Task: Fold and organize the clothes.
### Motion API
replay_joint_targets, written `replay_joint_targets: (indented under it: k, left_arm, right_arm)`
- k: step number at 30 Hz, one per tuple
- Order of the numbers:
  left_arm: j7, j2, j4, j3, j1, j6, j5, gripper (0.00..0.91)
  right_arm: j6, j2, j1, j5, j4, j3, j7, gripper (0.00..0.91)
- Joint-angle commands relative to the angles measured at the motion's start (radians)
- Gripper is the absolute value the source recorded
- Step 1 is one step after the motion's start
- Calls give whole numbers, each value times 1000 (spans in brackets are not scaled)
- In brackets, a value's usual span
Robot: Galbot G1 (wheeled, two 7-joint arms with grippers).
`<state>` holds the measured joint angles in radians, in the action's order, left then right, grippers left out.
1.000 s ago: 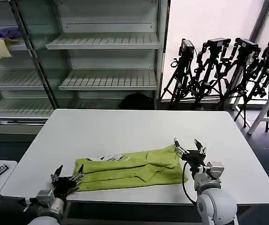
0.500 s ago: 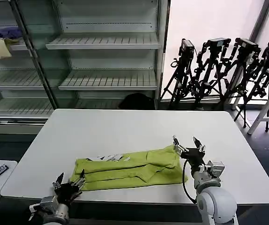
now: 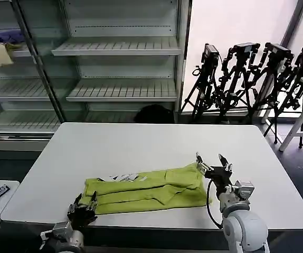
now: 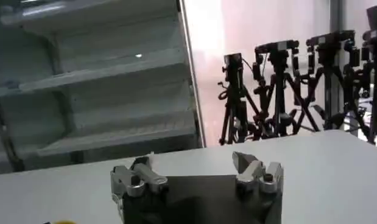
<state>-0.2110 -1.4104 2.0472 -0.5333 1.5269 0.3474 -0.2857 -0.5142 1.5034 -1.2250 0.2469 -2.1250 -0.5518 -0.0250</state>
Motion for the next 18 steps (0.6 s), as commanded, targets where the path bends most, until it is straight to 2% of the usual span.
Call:
replay_joint_targets:
  k: [1,12,18]
  left_arm:
    - [-10,-13,-2,40,1,4,21,0]
    - [-26,-23,-27,65,-27,-60,106,0]
    - [-7,-5,-46,14,-46,-108,168,0]
  right_arm:
    - [0,-1,0,2,-2,-2,-1,907]
    - [2,2,-8,1,-3,-3,-4,907]
    - [3,-1,-16,2,-3,-12,-3,907]
